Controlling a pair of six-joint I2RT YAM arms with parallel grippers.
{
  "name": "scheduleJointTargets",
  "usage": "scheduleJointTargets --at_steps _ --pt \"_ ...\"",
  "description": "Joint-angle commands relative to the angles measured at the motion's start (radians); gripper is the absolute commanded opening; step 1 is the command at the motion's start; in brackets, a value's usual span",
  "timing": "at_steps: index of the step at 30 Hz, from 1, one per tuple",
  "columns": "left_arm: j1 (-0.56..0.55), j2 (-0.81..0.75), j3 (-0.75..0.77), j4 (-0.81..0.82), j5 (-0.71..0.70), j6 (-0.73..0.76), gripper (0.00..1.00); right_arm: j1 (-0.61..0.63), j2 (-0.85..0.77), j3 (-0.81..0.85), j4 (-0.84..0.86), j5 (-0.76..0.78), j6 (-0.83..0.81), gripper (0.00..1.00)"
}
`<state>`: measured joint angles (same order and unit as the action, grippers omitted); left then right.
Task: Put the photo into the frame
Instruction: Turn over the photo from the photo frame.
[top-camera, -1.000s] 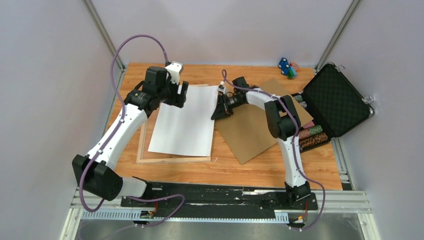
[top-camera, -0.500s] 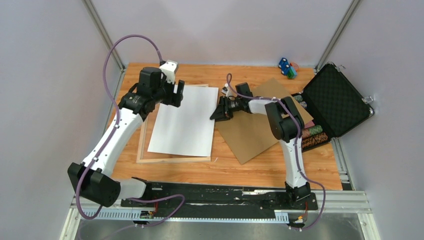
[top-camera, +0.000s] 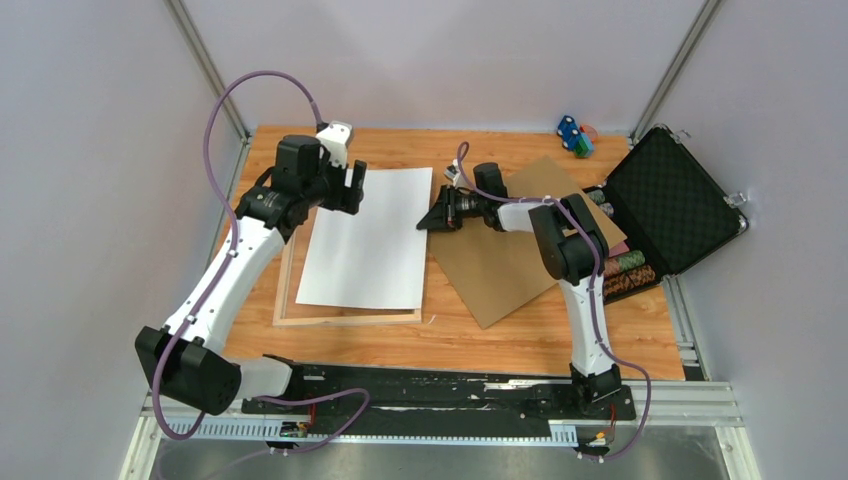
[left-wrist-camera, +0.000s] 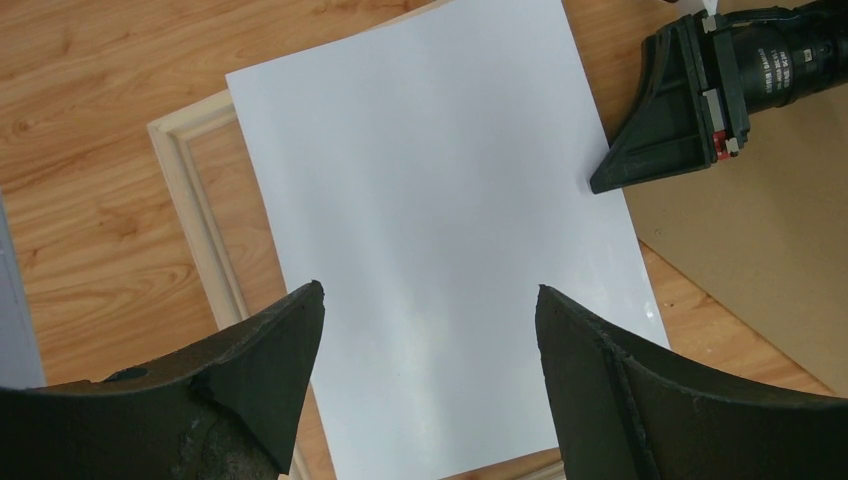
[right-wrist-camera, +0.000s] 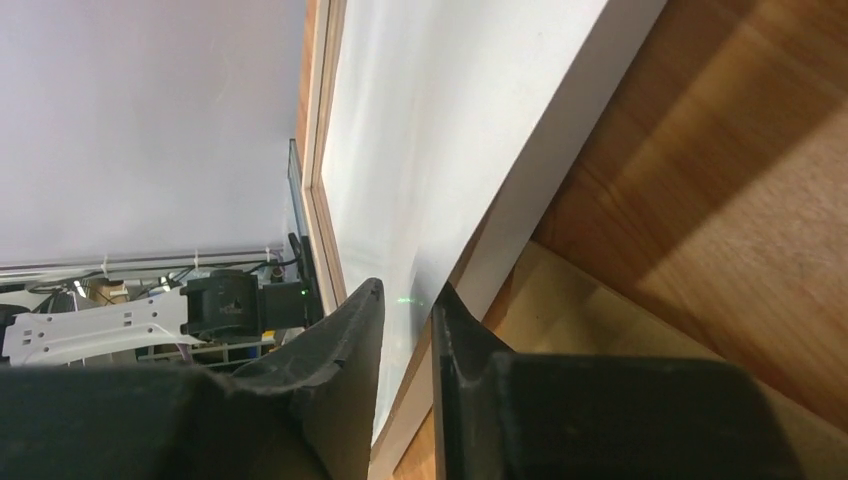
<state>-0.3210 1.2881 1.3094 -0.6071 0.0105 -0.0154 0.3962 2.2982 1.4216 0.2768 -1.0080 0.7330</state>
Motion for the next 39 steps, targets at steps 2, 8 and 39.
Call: scheduleJointTargets --at_steps 2,8,39 --pt "0.012 -0.032 -0.007 0.039 0.008 0.011 0.85 0.001 0.002 0.011 0.103 0.002 0.033 0.17" --pt "0.014 -0.035 -0.010 0.041 0.009 0.012 0.85 -0.009 0.005 0.017 0.103 0.004 0.064 0.00" --pt "0.035 -0.021 -0.001 0.032 0.002 0.011 0.85 -0.030 0.044 0.276 -0.387 -0.174 0.119 0.00"
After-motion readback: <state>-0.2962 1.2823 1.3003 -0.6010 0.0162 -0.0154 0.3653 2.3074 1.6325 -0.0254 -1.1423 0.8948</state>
